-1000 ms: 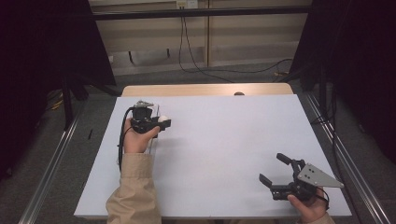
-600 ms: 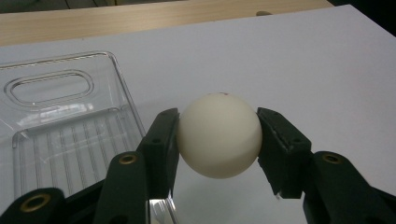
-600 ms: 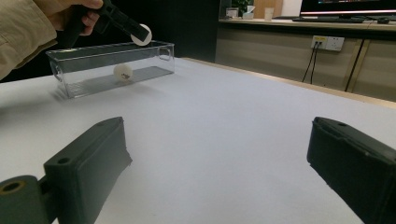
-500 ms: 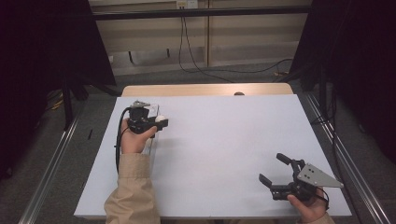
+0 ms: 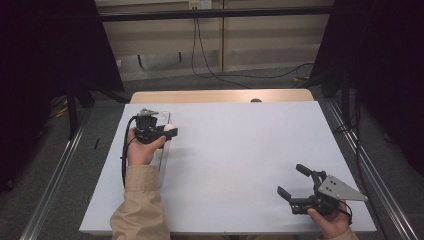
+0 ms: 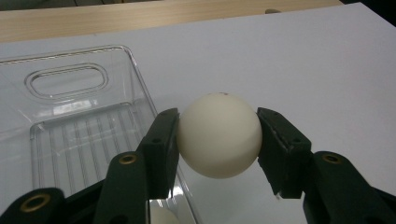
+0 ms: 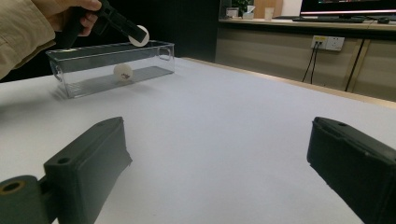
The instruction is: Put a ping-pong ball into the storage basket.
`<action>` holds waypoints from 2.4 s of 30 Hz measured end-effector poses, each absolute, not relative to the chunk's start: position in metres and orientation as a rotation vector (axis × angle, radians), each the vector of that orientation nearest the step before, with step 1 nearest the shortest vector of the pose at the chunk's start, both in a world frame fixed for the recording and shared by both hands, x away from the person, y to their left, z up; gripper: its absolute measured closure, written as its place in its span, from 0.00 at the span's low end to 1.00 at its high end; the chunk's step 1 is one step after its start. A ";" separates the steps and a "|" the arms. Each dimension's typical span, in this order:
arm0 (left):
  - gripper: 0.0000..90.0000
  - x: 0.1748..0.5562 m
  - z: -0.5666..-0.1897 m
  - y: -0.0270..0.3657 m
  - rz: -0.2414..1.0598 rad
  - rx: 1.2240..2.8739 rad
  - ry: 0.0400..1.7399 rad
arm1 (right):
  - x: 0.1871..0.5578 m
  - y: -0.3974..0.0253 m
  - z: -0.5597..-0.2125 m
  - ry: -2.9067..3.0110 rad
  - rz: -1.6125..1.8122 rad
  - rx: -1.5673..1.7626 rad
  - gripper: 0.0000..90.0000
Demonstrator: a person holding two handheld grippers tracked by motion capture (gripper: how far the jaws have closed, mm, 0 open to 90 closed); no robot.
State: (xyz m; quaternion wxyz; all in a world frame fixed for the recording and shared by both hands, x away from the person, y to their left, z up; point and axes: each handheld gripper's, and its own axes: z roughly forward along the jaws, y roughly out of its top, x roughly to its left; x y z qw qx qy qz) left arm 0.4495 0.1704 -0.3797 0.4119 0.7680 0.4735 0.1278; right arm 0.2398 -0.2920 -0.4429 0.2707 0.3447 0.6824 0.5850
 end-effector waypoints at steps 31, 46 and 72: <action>0.57 0.448 -0.384 0.183 0.342 1.923 1.231 | 0.240 -0.291 -0.443 1.840 1.575 0.929 0.05; 0.56 0.446 -0.382 0.188 0.358 1.925 1.253 | 0.240 -0.291 -0.443 1.841 1.574 0.929 0.05; 0.56 0.443 -0.379 0.200 0.402 1.903 1.294 | 0.241 -0.290 -0.443 1.842 1.576 0.928 0.05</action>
